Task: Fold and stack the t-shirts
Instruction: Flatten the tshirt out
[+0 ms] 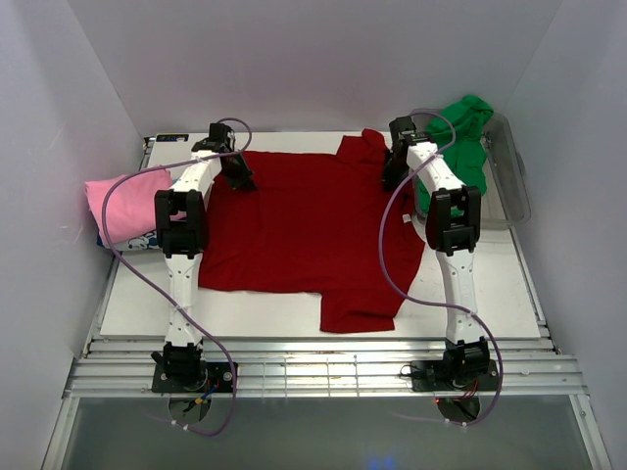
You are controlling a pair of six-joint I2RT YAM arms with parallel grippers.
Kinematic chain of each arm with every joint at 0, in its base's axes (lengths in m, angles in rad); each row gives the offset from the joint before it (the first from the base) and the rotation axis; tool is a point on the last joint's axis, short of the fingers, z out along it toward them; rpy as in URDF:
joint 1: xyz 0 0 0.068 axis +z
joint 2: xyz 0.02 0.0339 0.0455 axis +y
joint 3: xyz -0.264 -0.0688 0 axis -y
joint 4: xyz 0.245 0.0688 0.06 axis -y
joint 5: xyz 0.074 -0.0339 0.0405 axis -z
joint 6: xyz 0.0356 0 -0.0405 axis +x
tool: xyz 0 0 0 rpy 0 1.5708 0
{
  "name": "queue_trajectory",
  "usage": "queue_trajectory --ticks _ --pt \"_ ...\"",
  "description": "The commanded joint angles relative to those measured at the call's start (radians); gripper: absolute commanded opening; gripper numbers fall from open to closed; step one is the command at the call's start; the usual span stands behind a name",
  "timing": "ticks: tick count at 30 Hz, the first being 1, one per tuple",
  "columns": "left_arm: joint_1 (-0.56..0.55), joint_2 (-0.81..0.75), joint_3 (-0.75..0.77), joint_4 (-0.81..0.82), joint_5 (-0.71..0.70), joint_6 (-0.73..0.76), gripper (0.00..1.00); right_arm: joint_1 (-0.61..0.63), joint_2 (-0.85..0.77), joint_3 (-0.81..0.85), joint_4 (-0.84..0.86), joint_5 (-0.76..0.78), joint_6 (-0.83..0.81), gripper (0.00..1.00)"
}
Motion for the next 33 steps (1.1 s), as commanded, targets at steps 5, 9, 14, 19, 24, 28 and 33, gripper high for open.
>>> queue_trajectory --ticks 5,9,14,19,24,28,33 --pt "0.014 0.045 -0.014 0.030 -0.006 0.027 0.00 -0.037 0.008 -0.015 0.113 -0.057 -0.035 0.09" --pt "0.012 -0.029 -0.017 0.079 0.014 0.027 0.00 -0.036 -0.170 -0.168 0.269 -0.082 -0.080 0.25" --pt "0.011 -0.237 -0.077 0.134 -0.003 0.049 0.58 -0.008 -0.452 -0.320 0.344 -0.091 -0.148 0.43" --pt "0.004 -0.496 -0.352 0.159 -0.093 0.090 0.84 0.093 -0.642 -0.465 0.220 -0.039 -0.178 0.52" --pt "0.009 -0.593 -0.526 -0.105 -0.168 0.179 0.72 0.219 -0.784 -0.712 0.124 0.050 -0.098 0.48" --pt "0.012 -0.676 -0.653 -0.197 -0.285 0.193 0.71 0.337 -0.946 -0.944 0.131 0.098 -0.010 0.47" --pt "0.047 -0.774 -0.818 -0.220 -0.333 0.187 0.76 0.387 -1.104 -1.189 0.144 0.078 0.121 0.47"
